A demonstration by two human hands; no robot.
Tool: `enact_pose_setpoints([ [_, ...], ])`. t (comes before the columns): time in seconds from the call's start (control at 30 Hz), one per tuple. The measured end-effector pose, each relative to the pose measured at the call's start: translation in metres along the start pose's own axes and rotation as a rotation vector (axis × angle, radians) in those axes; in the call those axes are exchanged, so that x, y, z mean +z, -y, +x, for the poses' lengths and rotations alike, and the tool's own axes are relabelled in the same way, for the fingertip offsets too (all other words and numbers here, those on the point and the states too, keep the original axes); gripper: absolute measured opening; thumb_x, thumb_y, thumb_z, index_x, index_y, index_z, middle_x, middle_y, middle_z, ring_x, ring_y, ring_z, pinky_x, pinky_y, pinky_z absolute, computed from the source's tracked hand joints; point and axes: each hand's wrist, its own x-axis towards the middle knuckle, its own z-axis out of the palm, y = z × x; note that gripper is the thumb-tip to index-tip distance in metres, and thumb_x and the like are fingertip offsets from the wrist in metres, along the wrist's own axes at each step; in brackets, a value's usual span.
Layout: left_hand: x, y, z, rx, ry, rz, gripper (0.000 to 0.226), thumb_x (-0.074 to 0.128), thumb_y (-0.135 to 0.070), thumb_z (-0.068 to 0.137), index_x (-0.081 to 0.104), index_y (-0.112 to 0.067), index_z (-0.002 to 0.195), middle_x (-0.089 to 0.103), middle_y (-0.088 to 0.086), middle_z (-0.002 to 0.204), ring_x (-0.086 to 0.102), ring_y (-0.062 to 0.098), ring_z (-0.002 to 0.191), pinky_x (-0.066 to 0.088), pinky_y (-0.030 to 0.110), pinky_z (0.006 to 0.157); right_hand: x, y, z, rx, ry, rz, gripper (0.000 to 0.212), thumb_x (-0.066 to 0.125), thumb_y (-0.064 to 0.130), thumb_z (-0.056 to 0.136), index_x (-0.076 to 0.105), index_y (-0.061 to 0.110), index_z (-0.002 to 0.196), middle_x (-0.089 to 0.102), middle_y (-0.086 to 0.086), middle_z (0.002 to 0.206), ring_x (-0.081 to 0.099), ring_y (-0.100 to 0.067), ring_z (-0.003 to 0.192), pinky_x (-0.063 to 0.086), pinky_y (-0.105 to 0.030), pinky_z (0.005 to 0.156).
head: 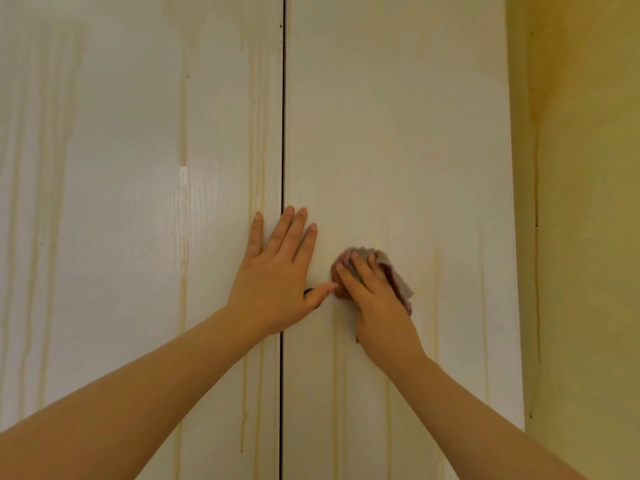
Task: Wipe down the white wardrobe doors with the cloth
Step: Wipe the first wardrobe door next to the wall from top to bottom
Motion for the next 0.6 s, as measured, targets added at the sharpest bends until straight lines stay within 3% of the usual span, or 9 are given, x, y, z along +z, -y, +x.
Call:
enact_pose_setpoints([
  [0.07, -0.003, 0.001, 0.004, -0.013, -0.048, -0.024, 0.07, 0.017, -0.05, 0.098, 0.056, 0.001, 0.127, 0.05, 0.022, 0.136, 0.042, 0.036, 0.131, 0.015, 0.054, 0.109, 0.007, -0.007, -0.012, -0.048, -0.029, -0.016, 0.056, 0.03, 0.002, 0.081, 0.045, 0.008, 0.135, 0.03, -0.006, 0.146, 0.022, -0.03, 0.135, 0.023, -0.043, 0.105],
  [0.1, -0.003, 0.0, 0.007, -0.007, -0.071, -0.021, 0.068, 0.013, -0.045, 0.101, 0.059, 0.0, 0.125, 0.053, 0.021, 0.134, 0.043, 0.037, 0.131, 0.016, 0.053, 0.109, 0.004, -0.009, -0.007, -0.037, -0.041, -0.031, 0.058, 0.033, -0.002, 0.081, 0.043, 0.009, 0.137, 0.028, -0.005, 0.147, 0.021, -0.03, 0.137, 0.022, -0.042, 0.108],
  [0.2, 0.001, -0.006, 0.021, 0.032, -0.125, 0.016, 0.057, 0.022, -0.036, 0.1, 0.06, -0.001, 0.124, 0.055, 0.019, 0.133, 0.043, 0.036, 0.131, 0.017, 0.052, 0.109, -0.017, -0.013, 0.023, 0.078, -0.01, 0.007, 0.069, 0.037, -0.01, 0.086, 0.022, 0.021, 0.146, 0.007, 0.003, 0.156, 0.001, -0.018, 0.144, 0.007, -0.028, 0.113],
  [0.37, 0.012, -0.028, 0.027, 0.022, -0.097, 0.03, 0.057, 0.028, -0.034, 0.092, 0.054, 0.0, 0.13, 0.05, 0.016, 0.139, 0.044, 0.033, 0.131, 0.014, 0.052, 0.11, -0.011, -0.018, 0.011, 0.125, -0.017, 0.014, 0.066, 0.032, -0.008, 0.09, 0.014, 0.022, 0.146, -0.004, 0.012, 0.149, -0.009, -0.004, 0.137, -0.006, -0.011, 0.105],
  [0.5, 0.017, -0.032, 0.029, 0.083, -0.083, 0.024, 0.058, 0.029, -0.033, 0.089, 0.051, -0.002, 0.133, 0.048, 0.015, 0.14, 0.044, 0.031, 0.131, 0.016, 0.055, 0.109, -0.015, -0.041, 0.014, 0.008, -0.095, -0.076, 0.059, 0.025, 0.005, 0.085, 0.03, 0.016, 0.143, 0.021, 0.001, 0.151, 0.015, -0.021, 0.141, 0.012, -0.034, 0.115],
  [0.6, 0.017, -0.032, 0.036, 0.08, -0.091, 0.032, 0.058, 0.03, -0.029, 0.086, 0.053, -0.002, 0.132, 0.05, 0.015, 0.138, 0.046, 0.032, 0.13, 0.018, 0.057, 0.107, -0.033, -0.041, 0.047, 0.152, -0.104, 0.013, 0.067, 0.032, -0.009, 0.087, 0.022, 0.023, 0.146, 0.009, 0.005, 0.155, 0.002, -0.012, 0.144, 0.004, -0.021, 0.113],
])
